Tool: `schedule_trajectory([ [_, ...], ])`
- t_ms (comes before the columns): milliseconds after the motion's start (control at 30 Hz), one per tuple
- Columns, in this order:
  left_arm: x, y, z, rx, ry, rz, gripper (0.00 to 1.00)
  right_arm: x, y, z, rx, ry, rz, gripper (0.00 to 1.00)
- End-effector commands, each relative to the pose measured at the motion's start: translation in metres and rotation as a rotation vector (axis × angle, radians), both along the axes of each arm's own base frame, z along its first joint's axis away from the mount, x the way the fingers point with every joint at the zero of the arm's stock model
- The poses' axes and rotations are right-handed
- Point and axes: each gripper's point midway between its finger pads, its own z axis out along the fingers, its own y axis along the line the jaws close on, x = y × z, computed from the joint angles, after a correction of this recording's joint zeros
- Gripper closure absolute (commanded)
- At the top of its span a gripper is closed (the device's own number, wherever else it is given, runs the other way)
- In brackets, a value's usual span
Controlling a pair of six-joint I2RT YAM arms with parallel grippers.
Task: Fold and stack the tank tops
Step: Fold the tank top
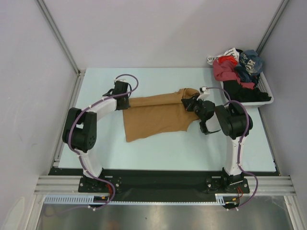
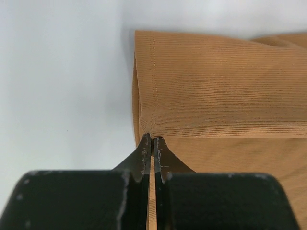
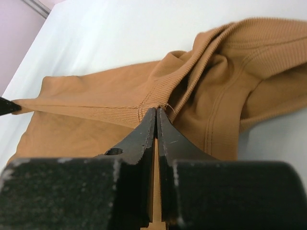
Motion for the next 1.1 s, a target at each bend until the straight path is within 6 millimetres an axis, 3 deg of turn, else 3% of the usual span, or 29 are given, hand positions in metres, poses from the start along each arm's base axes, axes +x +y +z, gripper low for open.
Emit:
schedule_trajectory([
  [0, -0.004, 0.004, 0.013, 0.003, -0.038, 0.027, 1.0, 0.0, -0.004, 0.06, 0.101, -0.202, -0.01, 0.95],
  [367, -0.015, 0.001, -0.004, 0.006, 0.002, 0.017, 1.0, -0.008, -0.007, 0.054, 0.143, -0.162, -0.005, 0.93],
  [500, -0.016, 0.001, -0.004, 0.011, 0.001, 0.016, 0.99, -0.014, -0.006, 0.051, 0.138, -0.153, 0.006, 0.97],
  [1067, -0.034, -0.001, -0.009, 0.016, 0.004, 0.022, 0.98, -0.028, -0.007, 0.051, 0.114, -0.17, -0.009, 0.87],
])
